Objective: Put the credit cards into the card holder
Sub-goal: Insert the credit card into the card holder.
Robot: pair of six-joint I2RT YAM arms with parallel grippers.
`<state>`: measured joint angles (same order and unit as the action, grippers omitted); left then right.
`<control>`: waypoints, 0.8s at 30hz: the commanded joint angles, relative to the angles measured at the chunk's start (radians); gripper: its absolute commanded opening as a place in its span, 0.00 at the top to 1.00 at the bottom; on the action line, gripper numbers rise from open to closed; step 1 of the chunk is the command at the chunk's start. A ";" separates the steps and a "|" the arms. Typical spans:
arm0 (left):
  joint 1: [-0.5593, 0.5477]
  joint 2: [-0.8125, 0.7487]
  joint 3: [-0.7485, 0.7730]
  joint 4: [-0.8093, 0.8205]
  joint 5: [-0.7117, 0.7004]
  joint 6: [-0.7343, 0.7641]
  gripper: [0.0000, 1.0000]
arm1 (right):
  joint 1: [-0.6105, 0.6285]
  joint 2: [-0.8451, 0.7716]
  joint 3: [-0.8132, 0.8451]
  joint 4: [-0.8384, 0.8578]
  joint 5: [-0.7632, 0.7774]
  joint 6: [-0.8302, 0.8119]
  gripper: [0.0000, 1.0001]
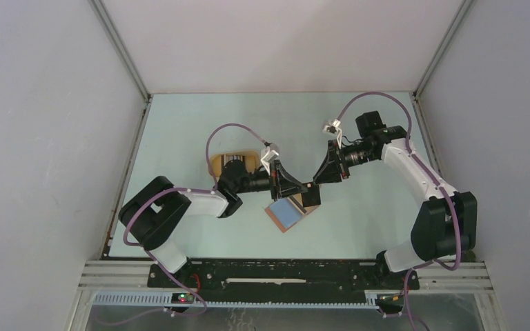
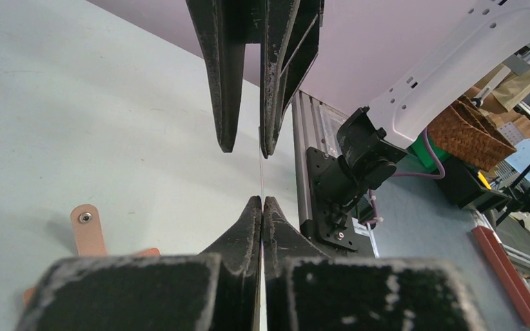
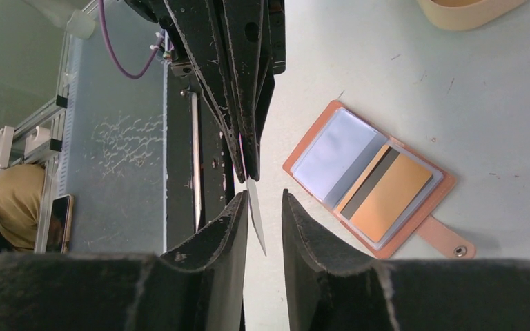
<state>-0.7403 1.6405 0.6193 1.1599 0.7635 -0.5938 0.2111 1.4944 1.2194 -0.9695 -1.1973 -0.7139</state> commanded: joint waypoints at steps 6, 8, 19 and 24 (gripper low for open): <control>-0.008 -0.009 0.046 0.027 0.015 0.020 1.00 | 0.011 0.004 0.040 -0.023 0.007 -0.045 0.75; -0.008 -0.010 0.046 0.027 0.015 0.020 1.00 | 0.013 0.008 0.045 -0.036 0.007 -0.056 0.78; 0.009 -0.031 0.024 0.018 -0.030 0.020 0.76 | 0.017 0.035 0.074 -0.099 0.003 -0.107 1.00; 0.036 -0.083 -0.025 -0.003 -0.087 0.034 0.52 | 0.015 0.034 0.073 -0.086 0.014 -0.084 1.00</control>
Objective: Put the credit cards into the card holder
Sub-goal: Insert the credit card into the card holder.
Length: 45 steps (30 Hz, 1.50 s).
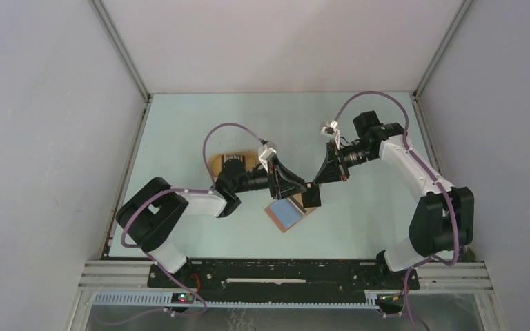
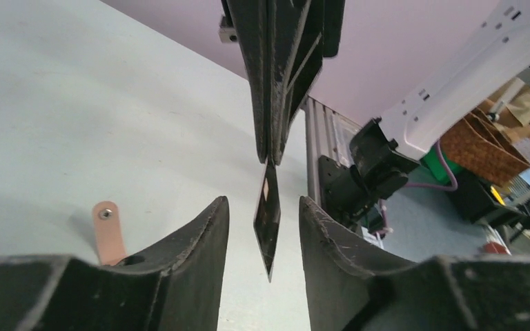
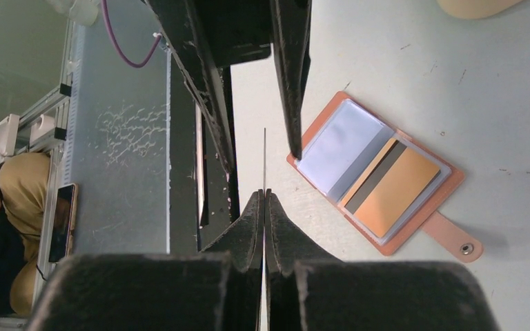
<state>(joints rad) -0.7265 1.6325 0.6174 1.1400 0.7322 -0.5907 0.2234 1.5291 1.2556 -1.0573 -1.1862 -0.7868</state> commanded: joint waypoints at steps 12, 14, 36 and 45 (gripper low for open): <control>-0.030 -0.454 -0.215 -0.419 -0.687 0.067 0.42 | -0.004 0.056 0.013 0.141 0.050 0.182 1.00; -0.051 -0.460 -0.240 -0.433 -0.727 0.006 0.51 | -0.002 0.088 0.011 0.185 0.060 0.242 1.00; -0.240 -0.143 -0.216 -0.393 -0.917 -0.185 1.00 | 0.063 0.426 0.175 0.152 0.135 0.321 1.00; -0.260 -0.111 -0.241 -0.407 -0.942 -0.244 1.00 | 0.069 0.479 0.200 0.151 0.151 0.344 1.00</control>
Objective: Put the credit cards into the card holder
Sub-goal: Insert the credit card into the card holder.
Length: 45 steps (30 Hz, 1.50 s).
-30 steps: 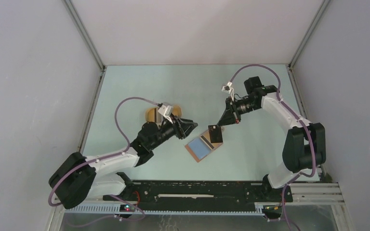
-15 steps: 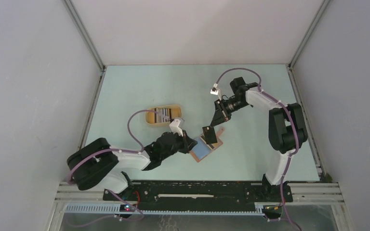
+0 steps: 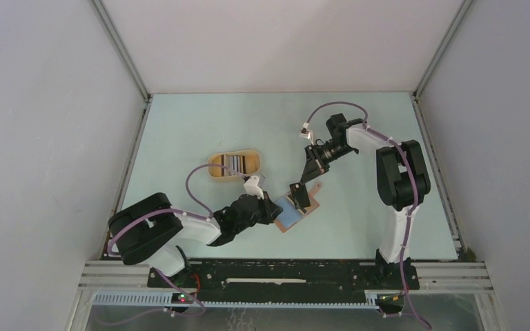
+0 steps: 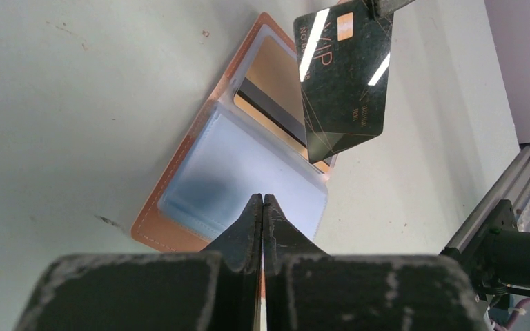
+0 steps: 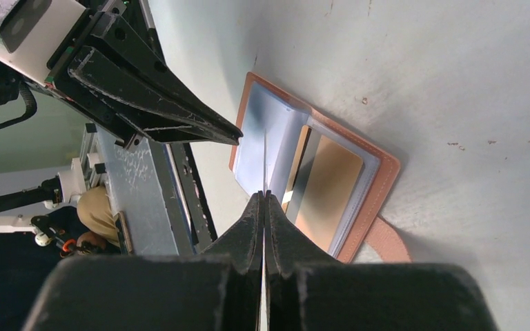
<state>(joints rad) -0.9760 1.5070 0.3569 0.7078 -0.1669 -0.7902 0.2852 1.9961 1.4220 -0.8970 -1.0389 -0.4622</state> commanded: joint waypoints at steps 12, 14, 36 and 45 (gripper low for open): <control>-0.024 -0.009 0.026 -0.074 -0.089 -0.064 1.00 | 0.017 0.063 0.046 -0.016 0.019 0.034 1.00; -0.024 -0.008 0.027 -0.081 -0.093 -0.067 1.00 | 0.019 0.070 0.050 -0.022 0.018 0.033 1.00; -0.026 -0.008 0.030 -0.099 -0.099 -0.072 1.00 | 0.047 0.131 0.064 -0.040 0.052 0.038 1.00; -0.026 -0.008 0.029 -0.100 -0.100 -0.072 1.00 | 0.053 0.155 0.078 -0.062 0.094 0.031 1.00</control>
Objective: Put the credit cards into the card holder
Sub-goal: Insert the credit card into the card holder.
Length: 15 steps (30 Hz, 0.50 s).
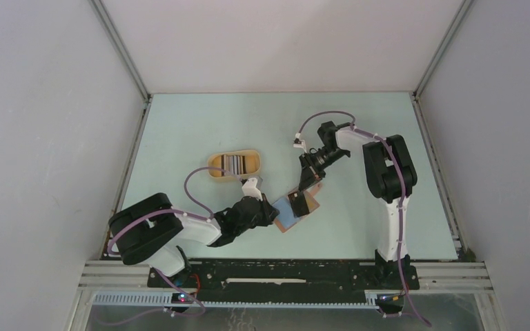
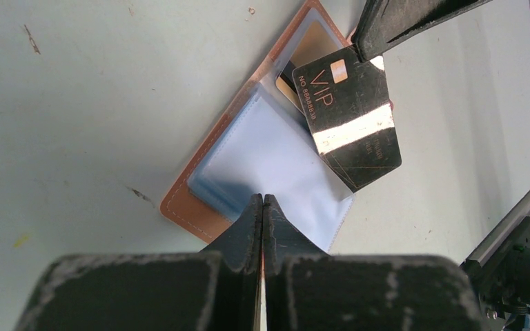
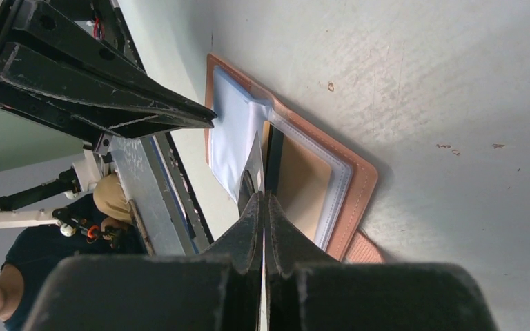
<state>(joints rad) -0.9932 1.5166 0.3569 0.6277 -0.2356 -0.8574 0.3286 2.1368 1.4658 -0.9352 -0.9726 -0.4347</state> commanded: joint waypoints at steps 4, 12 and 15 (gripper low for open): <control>-0.009 -0.018 0.030 -0.020 -0.030 -0.004 1.00 | 0.017 0.024 0.041 -0.029 0.043 0.004 1.00; -0.009 -0.016 0.031 -0.020 -0.029 -0.003 1.00 | 0.043 0.040 0.057 -0.046 0.064 -0.009 1.00; -0.009 -0.016 0.031 -0.020 -0.027 -0.001 1.00 | 0.051 0.049 0.066 -0.053 0.066 -0.012 1.00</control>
<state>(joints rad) -0.9932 1.5162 0.3569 0.6270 -0.2356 -0.8574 0.3622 2.1643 1.4956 -0.9695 -0.9279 -0.4358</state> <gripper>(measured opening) 0.005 0.007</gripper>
